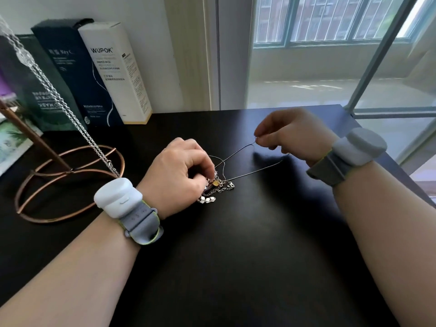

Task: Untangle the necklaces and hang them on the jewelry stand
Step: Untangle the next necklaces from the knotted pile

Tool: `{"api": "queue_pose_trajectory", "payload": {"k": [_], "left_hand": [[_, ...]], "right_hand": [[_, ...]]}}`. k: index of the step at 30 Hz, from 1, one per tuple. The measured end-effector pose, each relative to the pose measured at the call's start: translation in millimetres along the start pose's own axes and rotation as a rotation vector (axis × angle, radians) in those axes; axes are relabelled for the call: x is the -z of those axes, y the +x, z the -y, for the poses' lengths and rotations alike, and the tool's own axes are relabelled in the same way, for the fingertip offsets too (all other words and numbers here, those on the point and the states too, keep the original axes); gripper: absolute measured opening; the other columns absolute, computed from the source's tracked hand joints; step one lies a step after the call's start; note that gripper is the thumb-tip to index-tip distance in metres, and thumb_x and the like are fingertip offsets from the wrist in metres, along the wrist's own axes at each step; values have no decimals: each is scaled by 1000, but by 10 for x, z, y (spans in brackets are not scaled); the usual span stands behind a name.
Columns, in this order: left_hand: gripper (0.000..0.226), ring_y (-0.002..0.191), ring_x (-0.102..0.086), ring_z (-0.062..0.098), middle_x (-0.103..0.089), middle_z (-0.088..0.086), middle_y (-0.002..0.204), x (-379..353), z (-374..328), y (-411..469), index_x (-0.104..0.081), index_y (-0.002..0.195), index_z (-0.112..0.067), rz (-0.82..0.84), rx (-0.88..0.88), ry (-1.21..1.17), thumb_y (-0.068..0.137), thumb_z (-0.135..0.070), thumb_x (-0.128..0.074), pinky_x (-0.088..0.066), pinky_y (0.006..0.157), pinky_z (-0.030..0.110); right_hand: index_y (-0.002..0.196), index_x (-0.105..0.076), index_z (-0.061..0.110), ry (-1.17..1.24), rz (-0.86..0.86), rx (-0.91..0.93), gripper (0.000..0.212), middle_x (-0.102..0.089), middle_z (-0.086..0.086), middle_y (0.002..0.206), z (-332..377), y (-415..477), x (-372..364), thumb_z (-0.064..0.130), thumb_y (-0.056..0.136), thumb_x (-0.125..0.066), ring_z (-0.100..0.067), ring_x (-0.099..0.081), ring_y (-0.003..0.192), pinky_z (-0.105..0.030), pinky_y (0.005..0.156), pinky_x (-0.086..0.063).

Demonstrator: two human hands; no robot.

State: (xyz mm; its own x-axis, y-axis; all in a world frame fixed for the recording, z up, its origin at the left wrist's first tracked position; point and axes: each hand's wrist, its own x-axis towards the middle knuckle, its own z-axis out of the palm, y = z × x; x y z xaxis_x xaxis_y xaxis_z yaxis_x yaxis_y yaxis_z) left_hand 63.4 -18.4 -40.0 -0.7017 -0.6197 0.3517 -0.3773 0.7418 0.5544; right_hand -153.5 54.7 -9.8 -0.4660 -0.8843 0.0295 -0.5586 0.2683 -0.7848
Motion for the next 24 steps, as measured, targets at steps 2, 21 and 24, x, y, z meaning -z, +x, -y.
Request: {"api": "queue_pose_trajectory", "payload": {"k": [2, 21, 24], "left_hand": [[5, 88, -51, 12, -61, -9, 81, 12, 1, 5, -66, 69, -25, 16, 21, 13, 68, -22, -63, -39, 80, 19], [11, 88, -49, 11, -59, -6, 84, 97, 58, 25, -64, 71, -27, 81, 81, 84, 73, -20, -73, -34, 75, 11], [9, 88, -48, 11, -59, -6, 84, 105, 65, 27, -65, 72, -25, 79, 83, 102, 74, -22, -74, -33, 75, 10]], "right_hand": [[79, -72, 23, -154, 30, 50, 11, -65, 6, 65, 45, -21, -33, 13, 74, -72, 4, -50, 46, -9, 49, -34], [89, -71, 28, -525, 358, 485, 9, -50, 18, 78, 215, -185, -417, 33, 83, -66, 6, -45, 75, -9, 69, -29], [93, -68, 25, -563, 391, 519, 11, -49, 17, 82, 209, -192, -439, 30, 87, -62, -2, -42, 86, -16, 82, -31]]}}
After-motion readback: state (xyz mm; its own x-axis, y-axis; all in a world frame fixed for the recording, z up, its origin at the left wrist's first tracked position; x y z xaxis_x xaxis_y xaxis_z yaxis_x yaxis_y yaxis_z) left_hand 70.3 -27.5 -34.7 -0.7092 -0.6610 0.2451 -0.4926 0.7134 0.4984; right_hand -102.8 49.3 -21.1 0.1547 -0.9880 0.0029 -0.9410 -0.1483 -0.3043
